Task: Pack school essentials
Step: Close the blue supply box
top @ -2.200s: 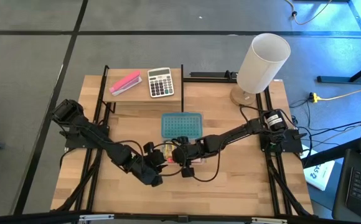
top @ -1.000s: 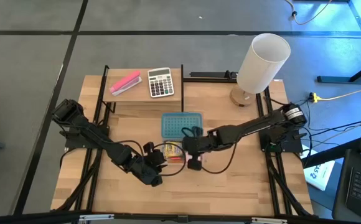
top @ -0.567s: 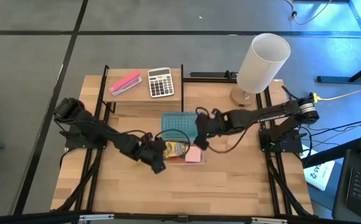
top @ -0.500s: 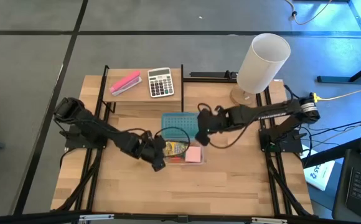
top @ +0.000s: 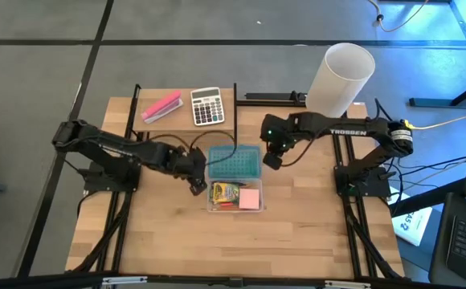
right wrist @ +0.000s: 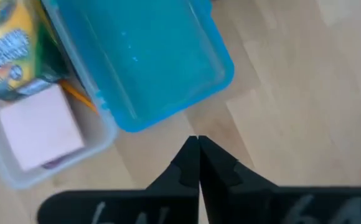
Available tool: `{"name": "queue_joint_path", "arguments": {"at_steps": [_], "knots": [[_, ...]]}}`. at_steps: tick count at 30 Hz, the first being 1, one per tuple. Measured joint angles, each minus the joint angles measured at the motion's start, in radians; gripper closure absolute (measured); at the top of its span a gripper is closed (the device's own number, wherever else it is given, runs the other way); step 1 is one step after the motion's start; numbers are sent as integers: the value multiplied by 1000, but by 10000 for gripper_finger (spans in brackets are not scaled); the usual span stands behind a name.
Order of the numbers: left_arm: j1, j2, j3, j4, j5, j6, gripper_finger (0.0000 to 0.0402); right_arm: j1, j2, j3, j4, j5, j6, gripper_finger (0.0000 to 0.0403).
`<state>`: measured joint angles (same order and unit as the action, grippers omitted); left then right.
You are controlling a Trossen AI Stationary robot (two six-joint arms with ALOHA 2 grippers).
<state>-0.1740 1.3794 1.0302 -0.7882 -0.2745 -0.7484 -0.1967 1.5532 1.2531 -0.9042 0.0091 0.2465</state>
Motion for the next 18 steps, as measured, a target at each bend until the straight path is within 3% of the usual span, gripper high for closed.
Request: {"name": "queue_joint_path", "arguments": {"at_steps": [4, 10, 18], "knots": [[87, 0, 0, -19, 33, 17, 401, -75, -1, -71, 31, -37, -70, 401], [209, 17, 0, -24, 4, 55, 401, -148, -2, -157, 174, -55, -102, 402], [326, 17, -59, 0, 138, 75, 401, -188, -1, -289, 399, -127, -19, 402]]}}
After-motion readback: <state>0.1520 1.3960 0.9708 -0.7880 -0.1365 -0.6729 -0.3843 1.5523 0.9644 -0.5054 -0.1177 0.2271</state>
